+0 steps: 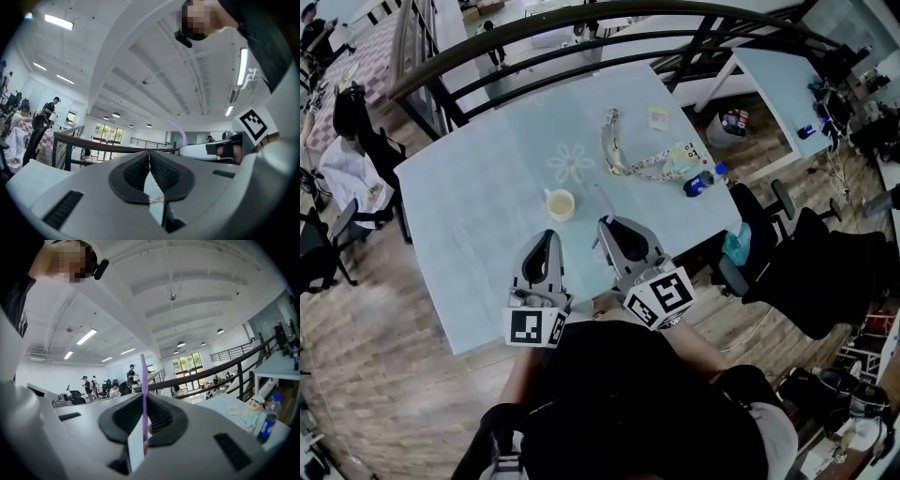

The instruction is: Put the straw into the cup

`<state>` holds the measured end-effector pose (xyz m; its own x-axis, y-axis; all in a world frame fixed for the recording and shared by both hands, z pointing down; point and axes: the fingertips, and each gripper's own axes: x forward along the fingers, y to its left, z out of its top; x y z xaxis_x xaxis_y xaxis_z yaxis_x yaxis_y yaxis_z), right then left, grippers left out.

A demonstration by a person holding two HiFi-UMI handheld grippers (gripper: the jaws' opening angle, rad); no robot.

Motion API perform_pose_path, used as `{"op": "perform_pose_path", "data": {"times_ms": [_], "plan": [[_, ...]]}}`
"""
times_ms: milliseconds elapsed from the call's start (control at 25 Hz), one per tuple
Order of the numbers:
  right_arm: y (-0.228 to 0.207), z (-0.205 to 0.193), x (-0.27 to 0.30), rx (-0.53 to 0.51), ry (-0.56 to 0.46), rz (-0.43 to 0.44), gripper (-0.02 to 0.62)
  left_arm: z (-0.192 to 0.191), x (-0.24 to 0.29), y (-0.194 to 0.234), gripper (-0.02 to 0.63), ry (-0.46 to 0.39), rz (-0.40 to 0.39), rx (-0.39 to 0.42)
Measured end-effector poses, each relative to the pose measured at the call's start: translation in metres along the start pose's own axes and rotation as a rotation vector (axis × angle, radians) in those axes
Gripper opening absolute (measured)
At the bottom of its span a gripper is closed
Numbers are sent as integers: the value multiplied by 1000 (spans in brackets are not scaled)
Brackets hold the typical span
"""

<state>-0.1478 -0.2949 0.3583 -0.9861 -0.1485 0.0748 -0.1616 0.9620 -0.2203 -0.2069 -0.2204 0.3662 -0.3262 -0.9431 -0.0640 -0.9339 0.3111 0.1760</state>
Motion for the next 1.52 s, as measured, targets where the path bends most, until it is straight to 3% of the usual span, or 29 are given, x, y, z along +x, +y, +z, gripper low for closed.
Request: {"op": "perform_pose_path", "data": {"times_ms": [320,680,1080,1520], "plan": [[-26,-4,65,4,9,-26,34,-13,31,33,15,29,-20,-15],[-49,-44,141,13,81,-40,34,-38,56,90,15,68,22,-65],[-64,-109,185,7,150,-52,34,-56,70,122,15,59,39,-99],[-77,-217,198,-23,342,-68,34,-79,67,122,15,87,65,-160]]}}
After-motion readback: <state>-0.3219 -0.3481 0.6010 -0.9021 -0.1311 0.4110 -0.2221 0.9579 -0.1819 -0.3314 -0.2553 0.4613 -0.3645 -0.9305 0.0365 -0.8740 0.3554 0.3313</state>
